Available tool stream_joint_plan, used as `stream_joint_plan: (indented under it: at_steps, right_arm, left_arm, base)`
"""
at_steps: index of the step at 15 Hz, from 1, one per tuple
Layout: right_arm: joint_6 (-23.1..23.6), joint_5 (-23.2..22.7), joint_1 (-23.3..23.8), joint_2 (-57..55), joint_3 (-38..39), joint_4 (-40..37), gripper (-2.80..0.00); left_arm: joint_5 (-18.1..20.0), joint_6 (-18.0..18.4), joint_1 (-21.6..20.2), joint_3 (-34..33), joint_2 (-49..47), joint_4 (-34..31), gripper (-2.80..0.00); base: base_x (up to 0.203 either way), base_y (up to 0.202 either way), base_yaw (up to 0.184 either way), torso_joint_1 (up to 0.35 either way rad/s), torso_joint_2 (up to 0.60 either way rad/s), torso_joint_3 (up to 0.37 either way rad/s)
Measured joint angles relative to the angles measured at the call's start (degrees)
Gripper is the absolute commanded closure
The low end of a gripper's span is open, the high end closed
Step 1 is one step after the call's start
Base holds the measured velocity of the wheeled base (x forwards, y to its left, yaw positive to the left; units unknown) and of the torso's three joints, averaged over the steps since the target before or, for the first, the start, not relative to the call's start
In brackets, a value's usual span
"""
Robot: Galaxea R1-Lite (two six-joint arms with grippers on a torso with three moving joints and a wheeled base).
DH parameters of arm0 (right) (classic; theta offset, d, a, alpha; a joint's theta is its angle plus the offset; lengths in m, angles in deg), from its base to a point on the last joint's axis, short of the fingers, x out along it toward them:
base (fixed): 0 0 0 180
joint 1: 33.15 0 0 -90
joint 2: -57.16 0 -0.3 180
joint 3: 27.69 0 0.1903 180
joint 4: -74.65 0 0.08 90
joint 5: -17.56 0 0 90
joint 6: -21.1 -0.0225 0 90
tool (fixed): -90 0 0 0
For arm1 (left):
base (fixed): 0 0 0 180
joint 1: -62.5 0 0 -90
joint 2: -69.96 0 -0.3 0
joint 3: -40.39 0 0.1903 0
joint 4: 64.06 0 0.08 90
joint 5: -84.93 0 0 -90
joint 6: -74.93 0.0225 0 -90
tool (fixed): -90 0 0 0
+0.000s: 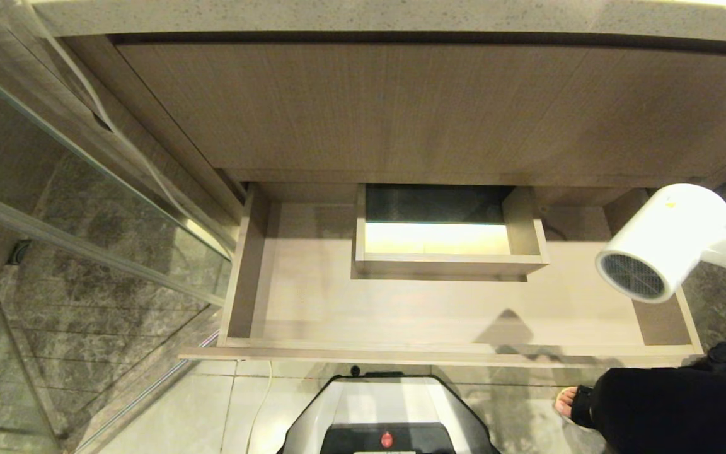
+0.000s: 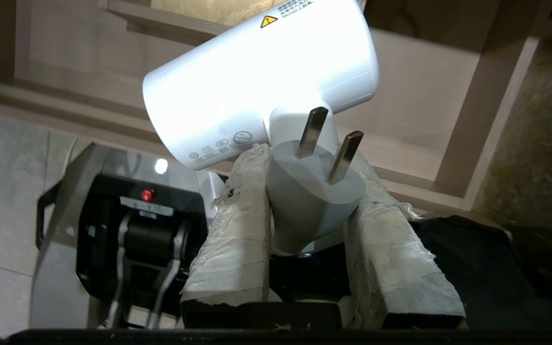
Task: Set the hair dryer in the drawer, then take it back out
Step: Put it into the drawer
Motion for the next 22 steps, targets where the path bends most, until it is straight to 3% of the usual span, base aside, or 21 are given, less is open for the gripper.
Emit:
stream_joint_plan:
  at_steps: [3, 5, 9, 13, 22]
  right_arm:
    - [-2.1, 0.6, 1.0, -4.4, 4.6, 8.4, 0.00]
    - [-2.1, 3.6, 2.0, -7.3, 7.2, 13.6, 0.00]
    - [-2.2, 7.1, 5.2, -12.9, 10.3, 19.1, 0.00]
    - [-4.3, 9.2, 7.1, -20.4, 10.1, 23.7, 0.00]
    - [-12.1, 9.5, 9.2, -34.7, 4.9, 31.8, 0.00]
  left_arm:
    - [0.0, 0.0, 0.0, 0.0, 0.0, 0.0, 0.00]
    - [0.0, 0.0, 0.0, 0.0, 0.0, 0.0, 0.00]
    - [0.0, -0.1, 0.0, 0.0, 0.0, 0.0, 0.00]
    - [0.0, 0.0, 0.0, 0.0, 0.0, 0.0, 0.00]
    - [0.0, 0.0, 0.0, 0.0, 0.0, 0.0, 0.00]
  base:
    - [0.000, 0.000, 0.000, 0.000, 0.00, 0.000]
    - [0.000, 0.000, 0.000, 0.000, 0.00, 0.000]
    - [0.000, 0.000, 0.000, 0.000, 0.00, 0.000]
    - [0.000, 0.000, 0.000, 0.000, 0.00, 0.000]
    - [0.000, 0.000, 0.000, 0.000, 0.00, 0.000]
